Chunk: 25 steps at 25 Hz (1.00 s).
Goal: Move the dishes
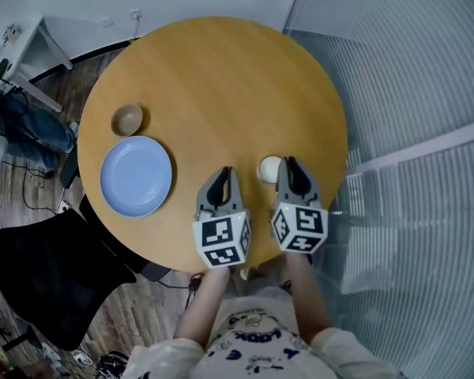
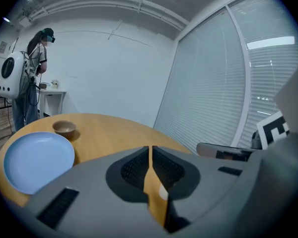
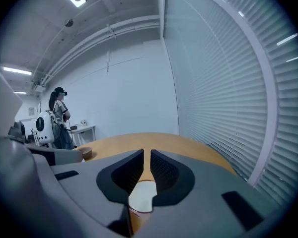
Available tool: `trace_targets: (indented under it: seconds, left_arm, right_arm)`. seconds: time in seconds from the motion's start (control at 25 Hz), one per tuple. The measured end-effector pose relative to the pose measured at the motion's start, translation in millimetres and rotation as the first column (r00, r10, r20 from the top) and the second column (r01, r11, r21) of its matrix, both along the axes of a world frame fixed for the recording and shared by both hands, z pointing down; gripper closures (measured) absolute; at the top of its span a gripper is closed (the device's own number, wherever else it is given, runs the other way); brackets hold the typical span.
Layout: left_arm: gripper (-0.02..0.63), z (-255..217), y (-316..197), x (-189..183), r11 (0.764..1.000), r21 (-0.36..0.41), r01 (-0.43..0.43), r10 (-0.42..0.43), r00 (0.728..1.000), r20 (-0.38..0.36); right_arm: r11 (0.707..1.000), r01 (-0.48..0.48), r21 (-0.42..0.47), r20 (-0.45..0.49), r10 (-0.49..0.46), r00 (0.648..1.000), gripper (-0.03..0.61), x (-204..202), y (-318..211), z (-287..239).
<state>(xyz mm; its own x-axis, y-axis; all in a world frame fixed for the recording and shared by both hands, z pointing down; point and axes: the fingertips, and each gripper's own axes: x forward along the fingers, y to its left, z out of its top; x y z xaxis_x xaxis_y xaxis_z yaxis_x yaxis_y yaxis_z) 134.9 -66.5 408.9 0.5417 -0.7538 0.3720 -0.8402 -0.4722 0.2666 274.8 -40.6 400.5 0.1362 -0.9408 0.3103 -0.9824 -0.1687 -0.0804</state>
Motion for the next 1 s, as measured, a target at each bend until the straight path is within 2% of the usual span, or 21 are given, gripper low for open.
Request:
trace_targets:
  seconds: [0.24,0.36,0.56,0.76,1.0]
  left_arm:
    - [0.591,15.2,32.7,36.5,0.999,-0.045,0.017,-0.016,1.000,0.010]
    - [0.591,20.5,46.8,44.6,0.998,-0.058,0.029,-0.027,0.999,0.028]
    - [0.591,33.8,61.6,50.9,0.996,-0.070,0.064,-0.059,0.996,0.063]
    - [0.591,58.7,65.5,47.2,0.990,-0.098,0.106,-0.097,0.991,0.087]
    - [0.591,77.6,76.7,43.0,0.984,-0.125,0.129,-0.117,0.988,0.102]
  right_arm:
    - [0.994,0.105,-0.022,0.031,-0.104,0.994,0.547,29.2,29.0,24.7]
    - [0.982,0.183,-0.046,0.052,-0.180,0.982,0.461,29.8,38.8,35.5]
    - [0.947,0.303,-0.104,0.043,-0.301,0.953,0.442,28.0,48.1,67.2]
    - [0.907,0.415,-0.075,0.066,-0.411,0.909,0.442,22.1,38.4,97.3]
    - [0.861,0.504,-0.067,0.062,-0.501,0.863,0.443,17.2,37.0,116.4]
